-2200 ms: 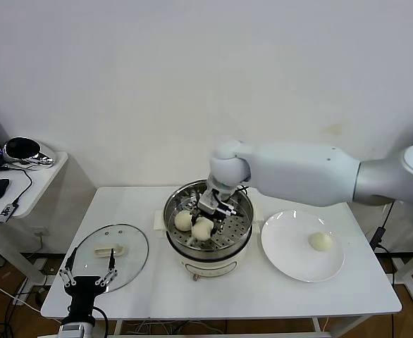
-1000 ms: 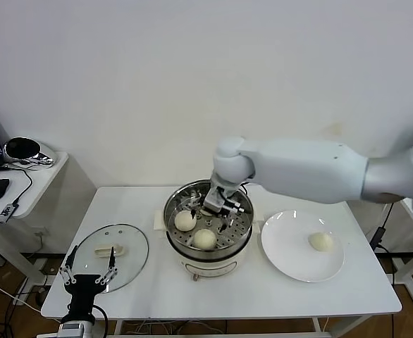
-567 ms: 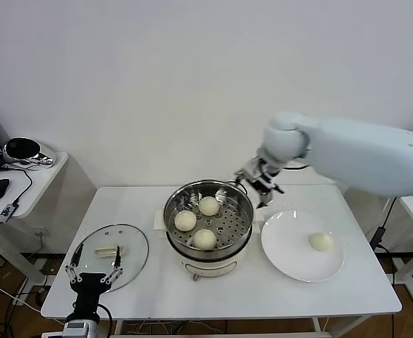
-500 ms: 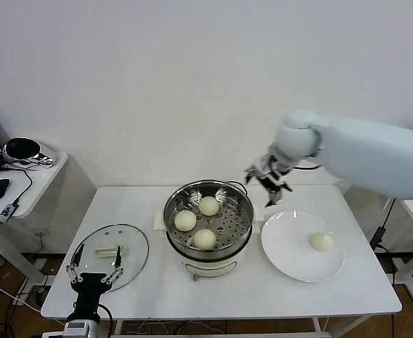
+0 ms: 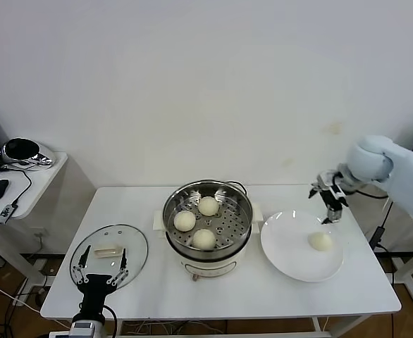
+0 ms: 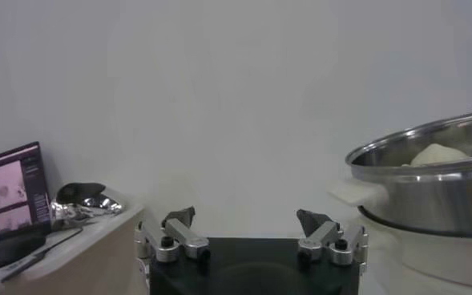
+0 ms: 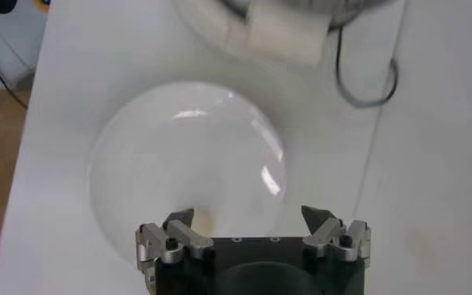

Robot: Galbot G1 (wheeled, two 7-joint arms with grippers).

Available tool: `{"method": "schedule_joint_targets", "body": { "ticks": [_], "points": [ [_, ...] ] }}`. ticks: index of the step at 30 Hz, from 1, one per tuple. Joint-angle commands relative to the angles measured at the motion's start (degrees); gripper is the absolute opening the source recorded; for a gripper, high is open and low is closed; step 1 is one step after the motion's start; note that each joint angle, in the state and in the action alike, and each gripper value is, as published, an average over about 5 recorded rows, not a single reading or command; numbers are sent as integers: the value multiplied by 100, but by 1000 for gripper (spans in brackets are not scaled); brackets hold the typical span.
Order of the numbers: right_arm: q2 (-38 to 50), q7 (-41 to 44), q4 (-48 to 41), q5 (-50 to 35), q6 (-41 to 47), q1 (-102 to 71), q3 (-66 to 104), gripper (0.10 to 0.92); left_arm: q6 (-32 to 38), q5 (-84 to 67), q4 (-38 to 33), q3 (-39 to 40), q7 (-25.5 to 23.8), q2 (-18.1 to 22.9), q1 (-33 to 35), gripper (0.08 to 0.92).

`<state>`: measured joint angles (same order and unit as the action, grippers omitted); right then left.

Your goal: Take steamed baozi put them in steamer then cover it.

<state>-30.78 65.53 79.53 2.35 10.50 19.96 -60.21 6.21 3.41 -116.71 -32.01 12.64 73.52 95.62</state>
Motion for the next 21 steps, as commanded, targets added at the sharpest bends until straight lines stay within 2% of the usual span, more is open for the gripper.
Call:
{"method": "schedule_joint_targets", "body": {
  "ticks": [1, 21],
  "points": [
    [78, 39, -936, 793, -368, -1977, 1536, 823, -3, 13, -8, -8, 2, 0, 21, 823],
    [-1276, -271, -2261, 1390, -456, -2612, 2190, 823, -5, -13, -8, -178, 3, -1, 71, 823]
  ]
}}
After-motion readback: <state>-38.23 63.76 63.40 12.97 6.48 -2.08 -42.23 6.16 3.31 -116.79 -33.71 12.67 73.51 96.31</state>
